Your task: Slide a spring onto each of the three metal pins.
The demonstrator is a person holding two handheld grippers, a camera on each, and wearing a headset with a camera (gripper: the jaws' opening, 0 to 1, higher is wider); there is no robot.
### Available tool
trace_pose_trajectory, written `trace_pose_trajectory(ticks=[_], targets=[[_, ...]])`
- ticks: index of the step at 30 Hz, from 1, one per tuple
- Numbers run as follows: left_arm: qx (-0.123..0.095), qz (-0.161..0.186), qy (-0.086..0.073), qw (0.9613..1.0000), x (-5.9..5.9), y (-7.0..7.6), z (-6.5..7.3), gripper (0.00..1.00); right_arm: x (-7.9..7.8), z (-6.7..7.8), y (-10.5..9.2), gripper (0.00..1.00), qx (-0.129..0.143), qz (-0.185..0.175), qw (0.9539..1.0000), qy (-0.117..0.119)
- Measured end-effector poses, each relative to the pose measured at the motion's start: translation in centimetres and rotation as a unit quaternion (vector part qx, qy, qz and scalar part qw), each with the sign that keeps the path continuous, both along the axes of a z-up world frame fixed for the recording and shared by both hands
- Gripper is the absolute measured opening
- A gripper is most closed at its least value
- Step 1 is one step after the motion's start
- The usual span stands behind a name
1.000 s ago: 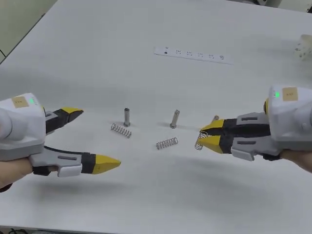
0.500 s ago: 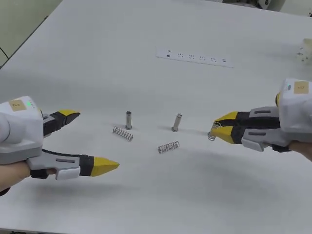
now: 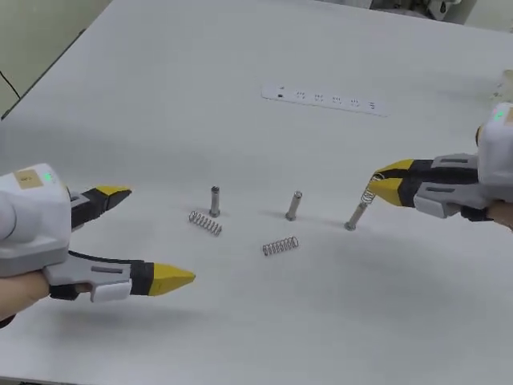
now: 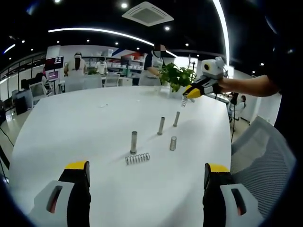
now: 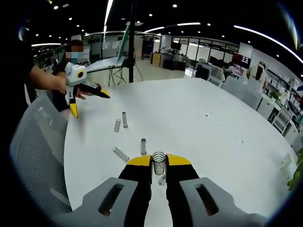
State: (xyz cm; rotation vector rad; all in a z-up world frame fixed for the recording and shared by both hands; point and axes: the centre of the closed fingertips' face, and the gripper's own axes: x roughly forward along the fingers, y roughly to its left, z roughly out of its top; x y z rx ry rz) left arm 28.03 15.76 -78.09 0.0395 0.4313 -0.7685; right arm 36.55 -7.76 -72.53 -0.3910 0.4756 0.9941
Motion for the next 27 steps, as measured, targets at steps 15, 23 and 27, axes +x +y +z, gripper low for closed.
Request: trace_pose_trajectory(ticks=[15,23,27], targets=[[-0.001,0.004,0.006,1.0000,-0.4,0.2,-0.4,0.98,1.7,-1.9,-1.2,0.08,0.019,-0.047,0.9983,0.027],[-0.002,0.007,0.007,0.9999,-0.3,0.4,-0.5,0.98,1.6,-2.3,-1.1,0.08,0.025,-0.054,0.9976,0.036],[-0.002,0.008,0.008,0.9999,-0.3,0.5,-0.5,0.98,1.5,-2.7,-1.0,0.08,0.022,-0.052,0.9977,0.039]])
